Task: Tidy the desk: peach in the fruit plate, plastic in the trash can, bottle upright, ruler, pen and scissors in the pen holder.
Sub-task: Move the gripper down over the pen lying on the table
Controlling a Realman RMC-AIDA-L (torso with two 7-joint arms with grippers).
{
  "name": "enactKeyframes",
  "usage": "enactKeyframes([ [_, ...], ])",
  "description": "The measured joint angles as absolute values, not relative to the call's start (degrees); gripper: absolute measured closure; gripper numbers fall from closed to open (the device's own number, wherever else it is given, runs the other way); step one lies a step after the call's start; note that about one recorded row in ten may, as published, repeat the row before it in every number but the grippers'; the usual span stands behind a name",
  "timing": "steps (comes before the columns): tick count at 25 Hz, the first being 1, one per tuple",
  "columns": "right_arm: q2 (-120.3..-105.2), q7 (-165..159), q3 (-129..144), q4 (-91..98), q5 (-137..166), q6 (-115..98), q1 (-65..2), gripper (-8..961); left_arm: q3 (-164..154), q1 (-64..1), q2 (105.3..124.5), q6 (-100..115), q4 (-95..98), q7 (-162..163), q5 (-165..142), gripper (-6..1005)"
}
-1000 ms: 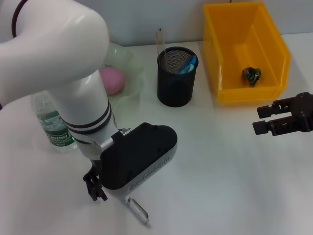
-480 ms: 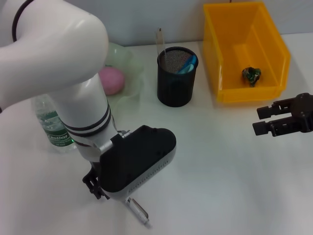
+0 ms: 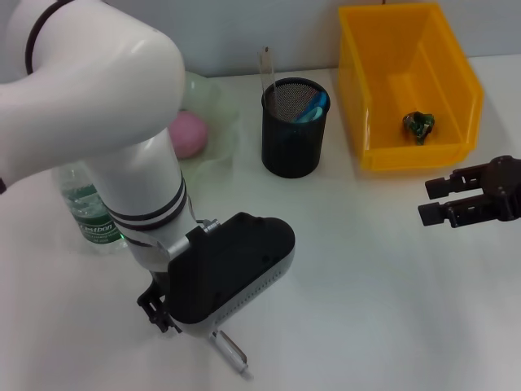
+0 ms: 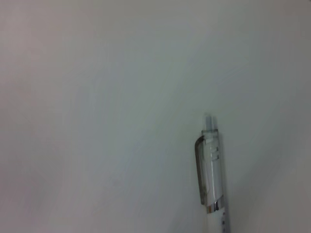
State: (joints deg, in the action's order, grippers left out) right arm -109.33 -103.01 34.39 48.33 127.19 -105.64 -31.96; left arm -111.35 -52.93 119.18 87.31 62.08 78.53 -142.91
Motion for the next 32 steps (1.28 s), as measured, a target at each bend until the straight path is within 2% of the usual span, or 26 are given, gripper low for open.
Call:
enactKeyframes([
  [7, -109.33, -103.0, 35.0, 48.3, 127.2, -105.6, -32.2, 269, -111.7, -53.1, 119.18, 86.1, 62.0, 78.8, -142.8, 513],
  [32, -108.88, -102.9, 35.2, 48.3, 127.2, -105.6, -32.5, 273, -113.5, -53.4, 119.18, 84.9, 60.6, 79.5, -142.3, 641],
])
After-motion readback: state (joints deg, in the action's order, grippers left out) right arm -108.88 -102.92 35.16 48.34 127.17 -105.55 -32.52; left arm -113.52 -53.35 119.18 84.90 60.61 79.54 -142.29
